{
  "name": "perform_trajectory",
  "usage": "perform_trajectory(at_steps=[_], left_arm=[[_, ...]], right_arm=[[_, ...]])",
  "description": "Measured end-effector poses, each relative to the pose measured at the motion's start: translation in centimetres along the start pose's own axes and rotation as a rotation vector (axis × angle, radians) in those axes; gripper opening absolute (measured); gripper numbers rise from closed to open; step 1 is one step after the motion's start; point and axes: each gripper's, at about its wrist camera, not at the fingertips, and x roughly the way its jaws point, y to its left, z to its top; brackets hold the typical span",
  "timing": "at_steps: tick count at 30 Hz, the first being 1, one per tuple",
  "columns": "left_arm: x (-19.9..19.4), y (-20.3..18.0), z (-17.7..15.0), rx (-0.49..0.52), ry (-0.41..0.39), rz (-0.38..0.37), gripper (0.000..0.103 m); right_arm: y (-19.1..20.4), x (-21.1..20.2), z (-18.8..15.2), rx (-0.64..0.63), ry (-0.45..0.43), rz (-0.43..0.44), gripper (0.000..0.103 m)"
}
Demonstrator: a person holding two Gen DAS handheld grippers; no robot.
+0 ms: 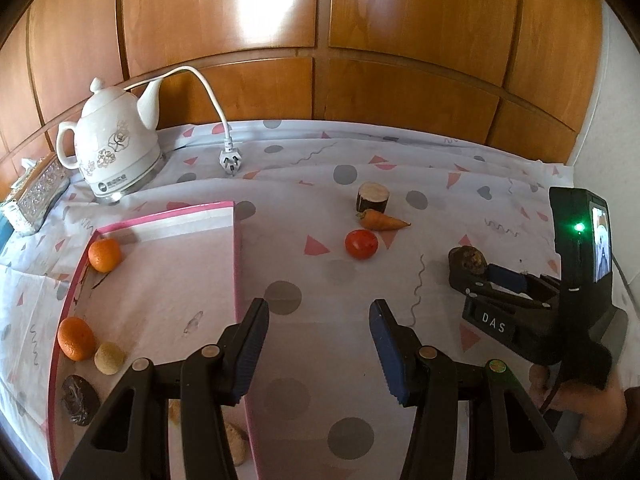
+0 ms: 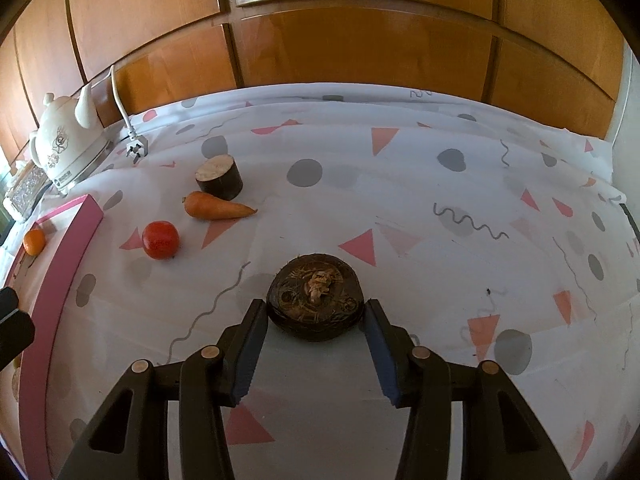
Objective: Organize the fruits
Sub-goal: 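Grasp the red tomato with the left tool while the right tool holds the root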
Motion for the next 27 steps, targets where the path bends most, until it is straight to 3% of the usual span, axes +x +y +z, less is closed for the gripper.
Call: perform_trajectory(at_steps=[14,27], left_arm=[[3.3,-0.4,1.5,-0.021,0.032,0.022,0.053],[8.0,-0.7,3.7,-0.082,0.091,-0.005,0.053]], right_arm=[[1.5,1.3,2.0,-0.026,-0.002,0.011,0.05],[2.3,3.0,3.6,-0.035,-0.006,0.045,0.05]])
